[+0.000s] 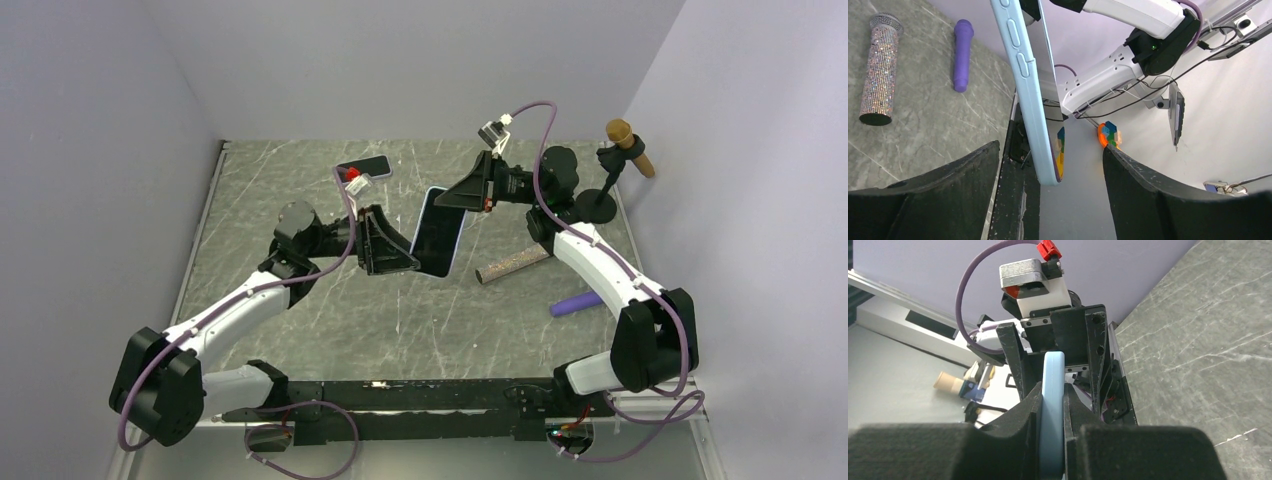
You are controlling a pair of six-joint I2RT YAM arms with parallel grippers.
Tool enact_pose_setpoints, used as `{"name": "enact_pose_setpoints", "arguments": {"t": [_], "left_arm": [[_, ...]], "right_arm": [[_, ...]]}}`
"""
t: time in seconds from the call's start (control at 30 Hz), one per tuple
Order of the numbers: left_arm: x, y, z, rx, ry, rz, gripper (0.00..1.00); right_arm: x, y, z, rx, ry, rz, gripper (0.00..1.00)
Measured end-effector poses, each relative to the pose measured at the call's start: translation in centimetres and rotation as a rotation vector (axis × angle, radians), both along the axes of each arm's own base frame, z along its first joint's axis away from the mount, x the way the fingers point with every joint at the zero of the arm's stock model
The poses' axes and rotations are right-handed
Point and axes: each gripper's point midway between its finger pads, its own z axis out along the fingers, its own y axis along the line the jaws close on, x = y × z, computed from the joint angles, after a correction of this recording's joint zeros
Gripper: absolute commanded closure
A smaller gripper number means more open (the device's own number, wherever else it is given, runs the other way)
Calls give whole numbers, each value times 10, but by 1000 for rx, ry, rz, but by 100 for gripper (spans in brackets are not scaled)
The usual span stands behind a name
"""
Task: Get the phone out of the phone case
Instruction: Remove the phone case from the phone.
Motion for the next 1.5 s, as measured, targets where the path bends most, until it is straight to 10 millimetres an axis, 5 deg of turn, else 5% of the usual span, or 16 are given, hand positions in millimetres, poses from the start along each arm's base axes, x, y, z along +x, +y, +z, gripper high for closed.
{"name": "enact_pose_setpoints", "arguments": {"t": [1.5], "left_arm": [[-30,4,13,-75,-133,-118,93]], "right_arm": [[-3,9,2,137,182,113,100]]}}
